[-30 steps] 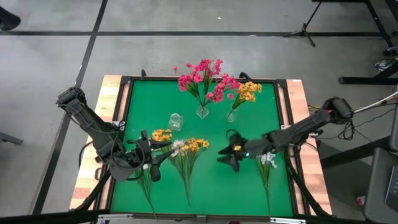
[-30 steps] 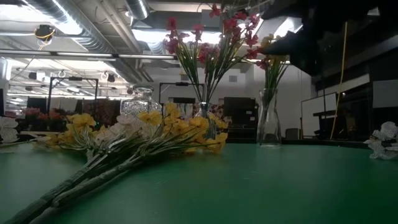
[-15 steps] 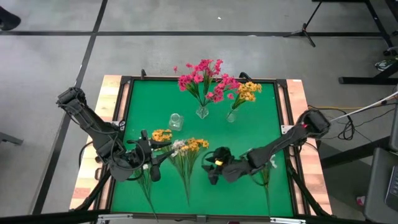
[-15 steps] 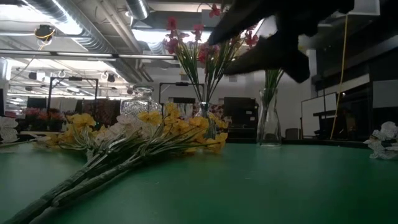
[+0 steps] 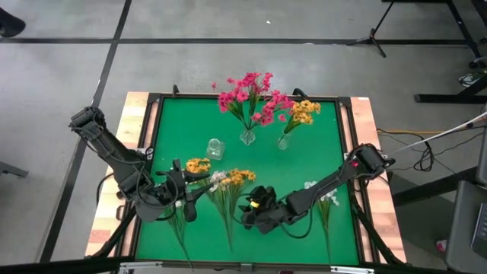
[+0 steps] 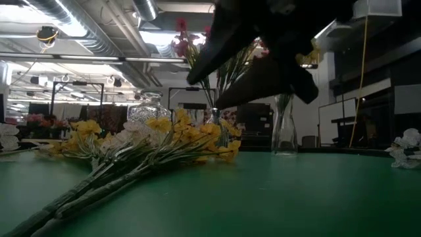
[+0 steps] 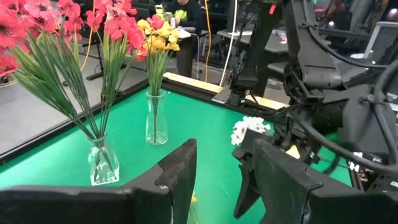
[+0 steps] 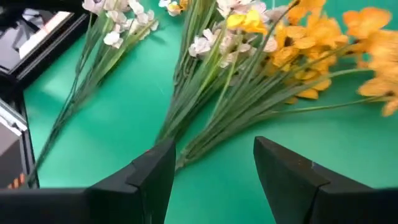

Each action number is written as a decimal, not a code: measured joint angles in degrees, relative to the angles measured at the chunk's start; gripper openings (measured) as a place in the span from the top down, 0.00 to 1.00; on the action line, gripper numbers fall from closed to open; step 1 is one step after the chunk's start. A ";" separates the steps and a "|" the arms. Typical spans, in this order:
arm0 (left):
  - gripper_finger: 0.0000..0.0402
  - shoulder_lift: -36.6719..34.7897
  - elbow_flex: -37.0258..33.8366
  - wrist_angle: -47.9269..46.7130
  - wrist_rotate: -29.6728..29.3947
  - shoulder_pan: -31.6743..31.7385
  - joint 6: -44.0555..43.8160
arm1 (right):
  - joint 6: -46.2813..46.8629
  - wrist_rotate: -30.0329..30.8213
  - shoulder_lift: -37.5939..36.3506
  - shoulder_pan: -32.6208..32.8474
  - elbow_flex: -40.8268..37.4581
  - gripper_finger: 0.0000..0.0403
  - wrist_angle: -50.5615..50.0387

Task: Sort flowers into vase by color
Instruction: Put the right yellow flower into the right transparent vase

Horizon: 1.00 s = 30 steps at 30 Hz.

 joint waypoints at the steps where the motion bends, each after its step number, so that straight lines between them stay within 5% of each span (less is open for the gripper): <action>1: 0.62 0.00 0.00 -0.13 0.00 0.00 -0.02 | 0.39 0.08 0.63 -0.07 0.49 0.46 -0.47; 30: 0.62 0.00 0.00 -2.20 0.35 -0.15 -1.42 | 0.82 -4.34 13.46 -3.08 9.31 0.46 0.82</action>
